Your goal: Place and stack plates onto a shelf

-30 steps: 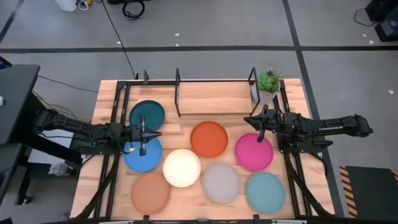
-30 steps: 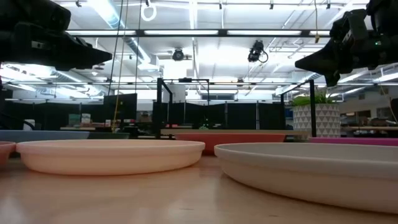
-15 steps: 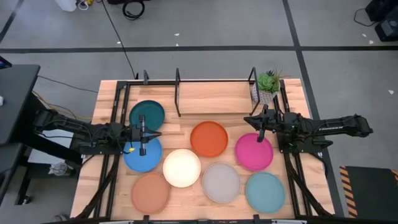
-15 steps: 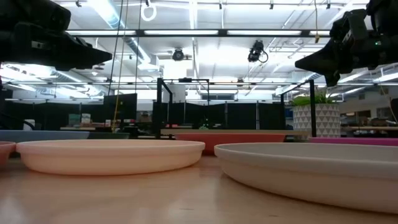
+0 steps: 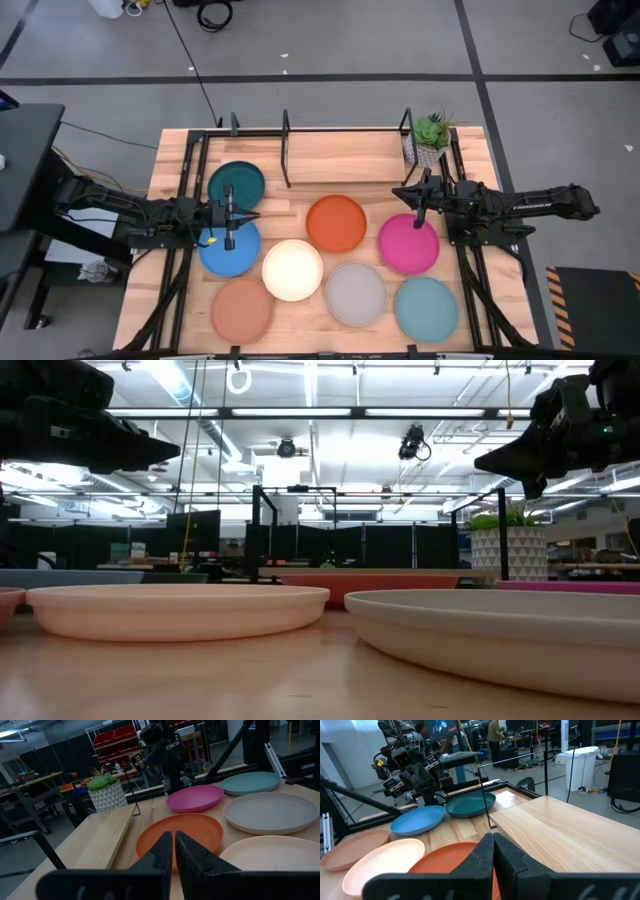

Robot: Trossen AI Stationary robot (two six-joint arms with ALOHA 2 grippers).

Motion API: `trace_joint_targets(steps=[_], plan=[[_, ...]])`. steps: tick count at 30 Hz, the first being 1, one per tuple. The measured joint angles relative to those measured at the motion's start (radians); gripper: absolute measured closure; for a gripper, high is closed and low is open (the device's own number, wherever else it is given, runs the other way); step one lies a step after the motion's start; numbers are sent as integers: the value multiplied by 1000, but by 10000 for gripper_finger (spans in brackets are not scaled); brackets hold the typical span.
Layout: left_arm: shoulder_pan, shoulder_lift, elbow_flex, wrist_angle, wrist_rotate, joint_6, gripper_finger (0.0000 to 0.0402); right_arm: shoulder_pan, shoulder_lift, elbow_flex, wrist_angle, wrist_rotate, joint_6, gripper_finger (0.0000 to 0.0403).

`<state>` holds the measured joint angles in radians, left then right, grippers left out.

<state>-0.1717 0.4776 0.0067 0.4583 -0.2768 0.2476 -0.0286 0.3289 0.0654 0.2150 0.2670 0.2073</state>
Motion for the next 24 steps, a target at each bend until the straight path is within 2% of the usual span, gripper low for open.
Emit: trace_joint_targets(steps=[21,24], plan=[[0,0,0,0,0,1,374,0,0,0,0,0,0,391],[0,0,0,39,4,-29,374,0,0,0,7,0,1,391]])
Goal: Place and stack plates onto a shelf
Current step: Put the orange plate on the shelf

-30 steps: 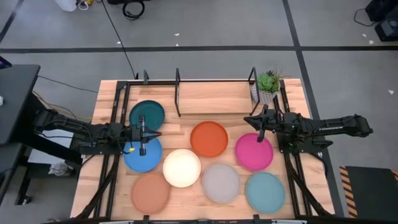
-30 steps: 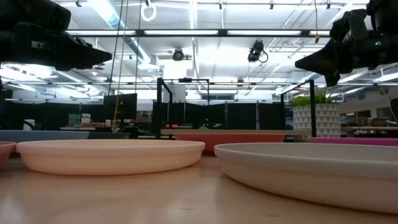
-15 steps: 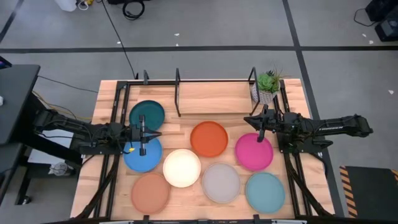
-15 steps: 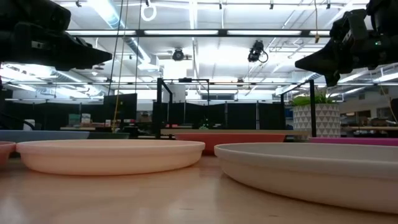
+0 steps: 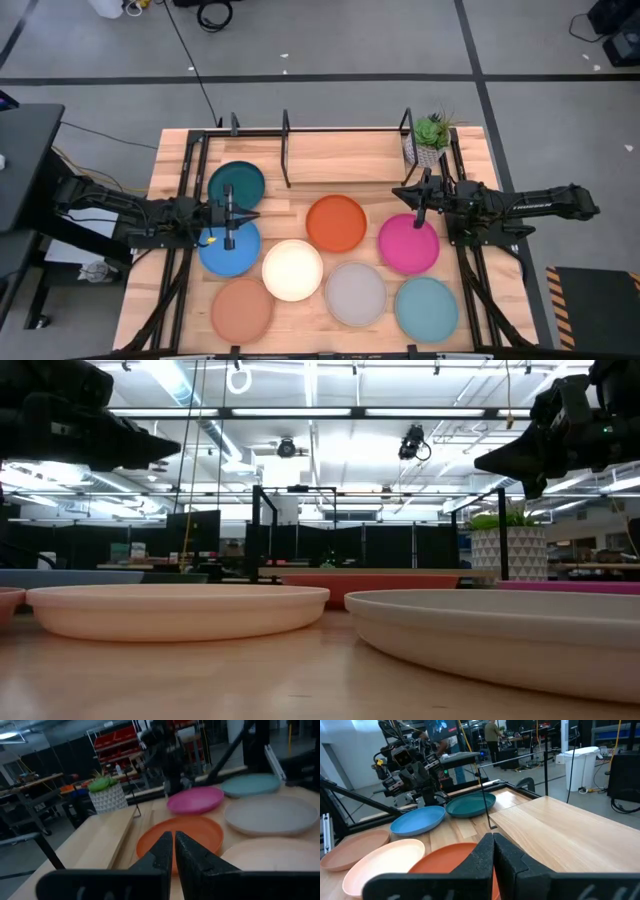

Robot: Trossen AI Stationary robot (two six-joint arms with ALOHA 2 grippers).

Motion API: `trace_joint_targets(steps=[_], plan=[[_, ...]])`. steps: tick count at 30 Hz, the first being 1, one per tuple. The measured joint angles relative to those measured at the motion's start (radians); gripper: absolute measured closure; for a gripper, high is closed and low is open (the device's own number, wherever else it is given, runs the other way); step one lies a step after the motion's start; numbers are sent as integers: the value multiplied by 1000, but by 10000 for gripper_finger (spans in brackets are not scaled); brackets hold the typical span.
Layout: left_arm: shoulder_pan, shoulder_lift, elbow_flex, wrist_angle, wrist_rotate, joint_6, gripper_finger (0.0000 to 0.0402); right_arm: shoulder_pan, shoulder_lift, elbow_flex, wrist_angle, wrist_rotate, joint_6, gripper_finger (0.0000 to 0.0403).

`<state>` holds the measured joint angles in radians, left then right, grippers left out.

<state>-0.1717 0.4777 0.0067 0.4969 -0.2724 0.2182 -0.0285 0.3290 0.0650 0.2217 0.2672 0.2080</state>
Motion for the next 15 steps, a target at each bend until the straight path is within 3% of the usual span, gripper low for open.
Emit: trace_joint_targets(steps=[5,12,15], plan=[[0,0,0,69,15,-241,374,0,0,0,83,0,28,391],[1,0,0,145,12,-254,374,0,0,0,206,31,-67,391],[1,0,0,154,12,-259,374,-1,0,0,216,-30,-108,391]])
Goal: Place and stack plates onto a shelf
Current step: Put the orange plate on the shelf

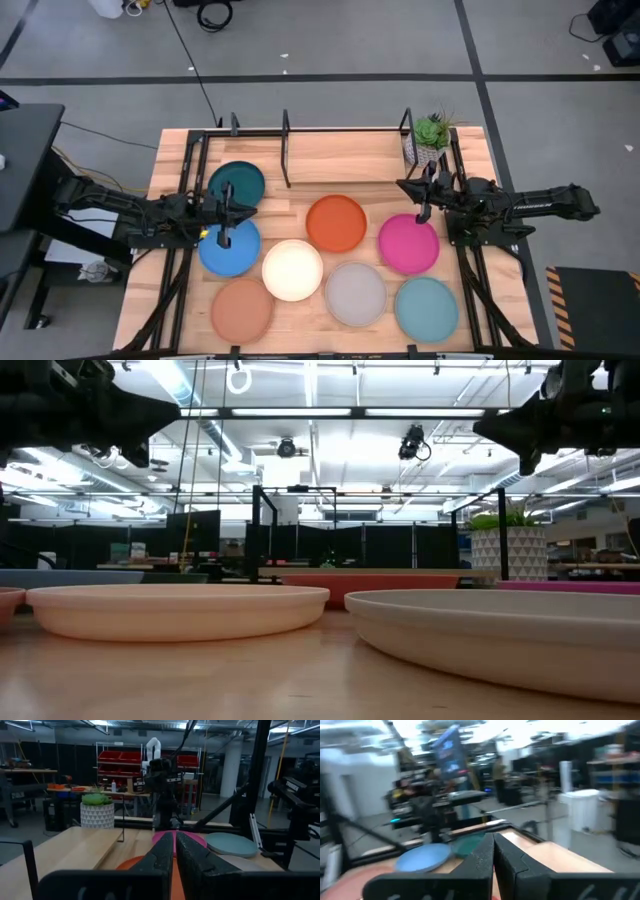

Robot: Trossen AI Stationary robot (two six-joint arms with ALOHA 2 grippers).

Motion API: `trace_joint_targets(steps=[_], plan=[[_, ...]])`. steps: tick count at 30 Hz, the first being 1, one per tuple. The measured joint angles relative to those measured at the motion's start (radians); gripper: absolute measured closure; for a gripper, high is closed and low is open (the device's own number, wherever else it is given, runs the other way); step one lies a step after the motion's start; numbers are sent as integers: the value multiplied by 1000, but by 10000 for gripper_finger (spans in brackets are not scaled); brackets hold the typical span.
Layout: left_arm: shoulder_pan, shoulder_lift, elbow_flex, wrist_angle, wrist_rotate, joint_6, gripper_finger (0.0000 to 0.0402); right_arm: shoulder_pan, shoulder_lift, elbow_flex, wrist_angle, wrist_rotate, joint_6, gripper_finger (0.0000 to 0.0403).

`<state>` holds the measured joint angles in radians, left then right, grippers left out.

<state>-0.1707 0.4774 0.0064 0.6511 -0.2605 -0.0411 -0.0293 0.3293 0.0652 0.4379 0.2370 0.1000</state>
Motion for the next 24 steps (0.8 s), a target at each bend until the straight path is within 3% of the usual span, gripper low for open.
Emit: trace_joint_targets(steps=[4,7,14,20,24], plan=[[0,0,0,60,0,0,374,1,31,0,5,-200,-8,391],[0,0,0,104,-2,0,374,1,78,0,41,-255,41,391],[0,0,0,221,-2,-11,374,34,242,0,85,-272,158,391],[10,0,9,189,-1,56,374,105,444,14,124,-210,146,391],[25,0,82,59,1,46,374,160,601,121,57,-175,116,391]])
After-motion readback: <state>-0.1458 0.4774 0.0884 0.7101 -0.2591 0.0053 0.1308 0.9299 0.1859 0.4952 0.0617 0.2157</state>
